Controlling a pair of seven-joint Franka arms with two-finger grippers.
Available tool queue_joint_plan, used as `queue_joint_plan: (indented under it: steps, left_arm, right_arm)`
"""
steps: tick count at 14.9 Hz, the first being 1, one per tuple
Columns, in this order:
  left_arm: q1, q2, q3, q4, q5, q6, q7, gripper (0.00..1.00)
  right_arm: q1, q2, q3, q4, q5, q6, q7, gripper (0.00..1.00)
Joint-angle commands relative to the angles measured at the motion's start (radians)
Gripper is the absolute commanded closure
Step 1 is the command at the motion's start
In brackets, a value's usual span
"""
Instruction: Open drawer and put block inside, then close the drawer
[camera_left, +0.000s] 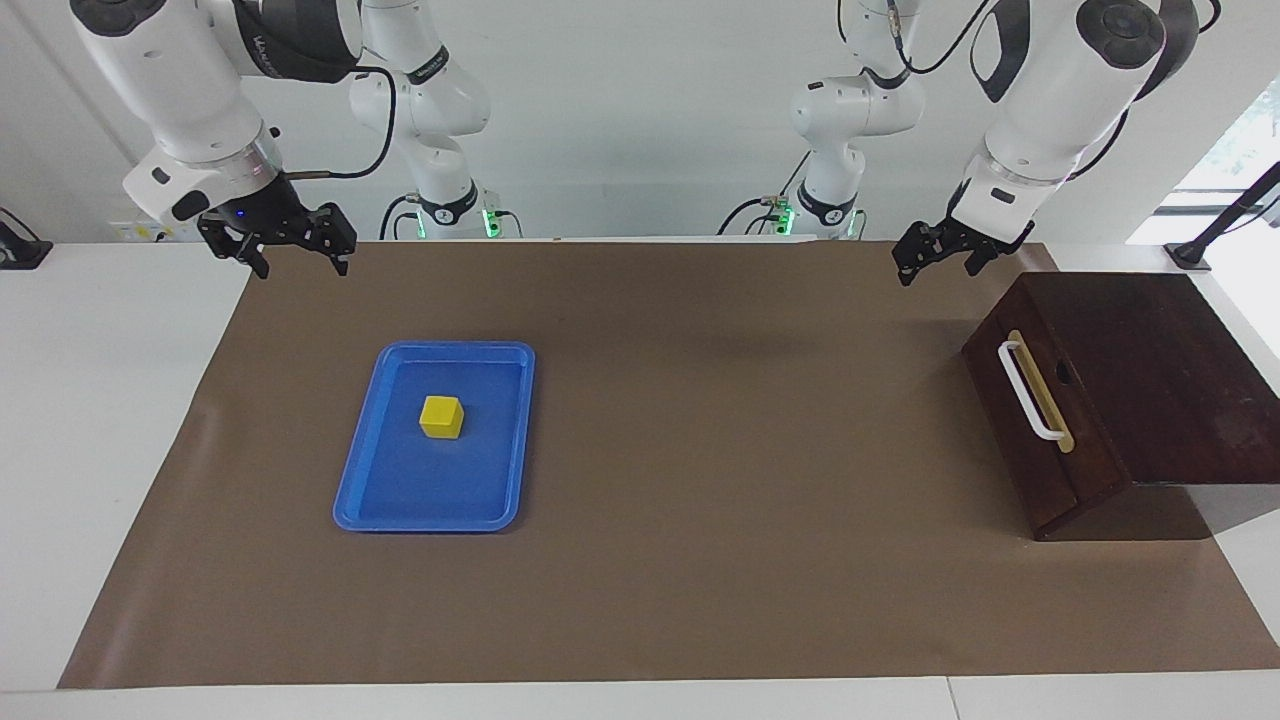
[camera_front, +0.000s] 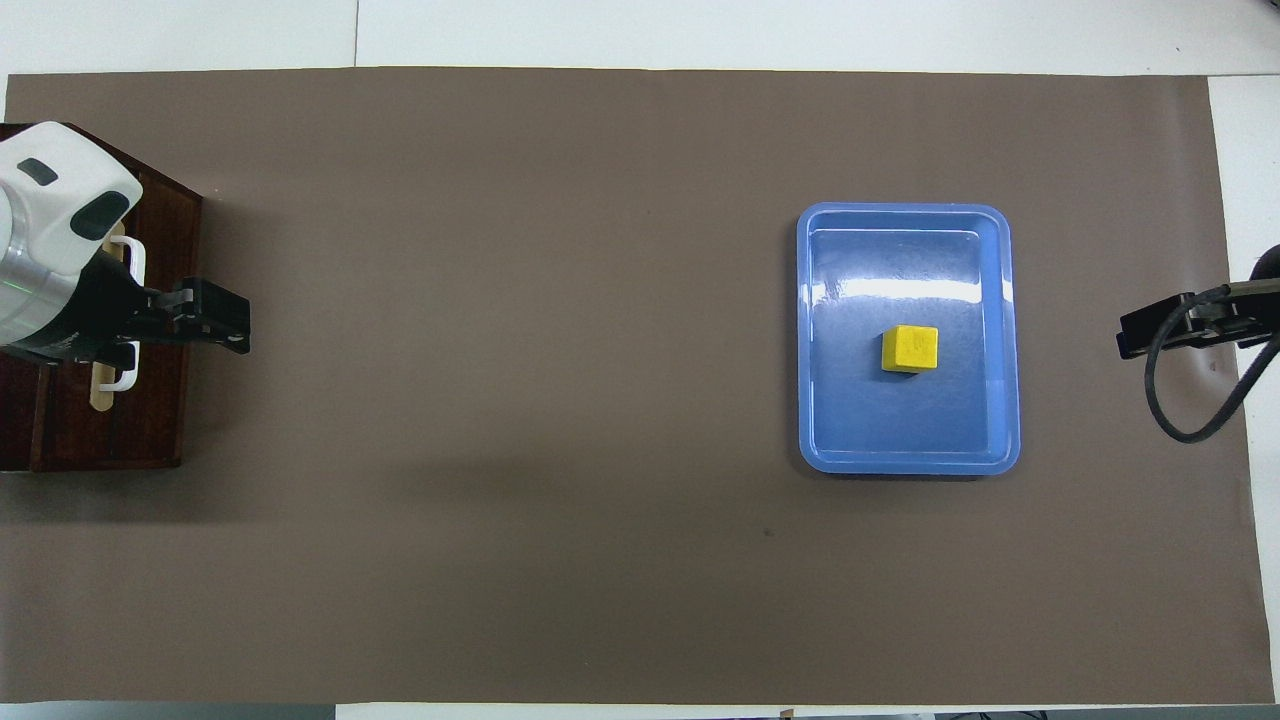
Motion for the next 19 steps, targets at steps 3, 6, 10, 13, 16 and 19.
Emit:
queue_joint_plan:
  steps: [3,6,10,13,16,19]
  left_arm:
    - [-0.006,-0.011,0.014,-0.006,-0.008,0.016,0.016,0.0]
    - [0.014,-0.01,0.014,-0.011,-0.005,0.046,0.015,0.0]
    - [0.012,-0.043,0.013,-0.145,0.075,0.236,0.015,0.0]
    - [0.014,-0.002,0.013,-0.181,0.141,0.336,0.076,0.0]
    - [0.005,0.067,0.012,-0.186,0.253,0.372,0.134,0.0]
    - [0.022,0.107,0.013,-0.245,0.349,0.44,0.14,0.0]
  right_arm:
    - [-0.003,-0.013,0.004,-0.008,0.012,0.006,0.009,0.0]
    - [-0.003,-0.013,0.004,-0.008,0.01,0.037,0.009,0.0]
    - [-0.003,-0.016,0.006,-0.016,0.012,0.041,-0.031,0.0]
    - [-0.011,-0.017,0.004,-0.025,0.022,0.041,-0.019,0.0]
    - [-0.015,-0.029,0.0,-0.066,0.059,0.063,0.083,0.0]
    - [-0.034,-0.022,-0.005,-0.108,0.16,0.075,0.36,0.0]
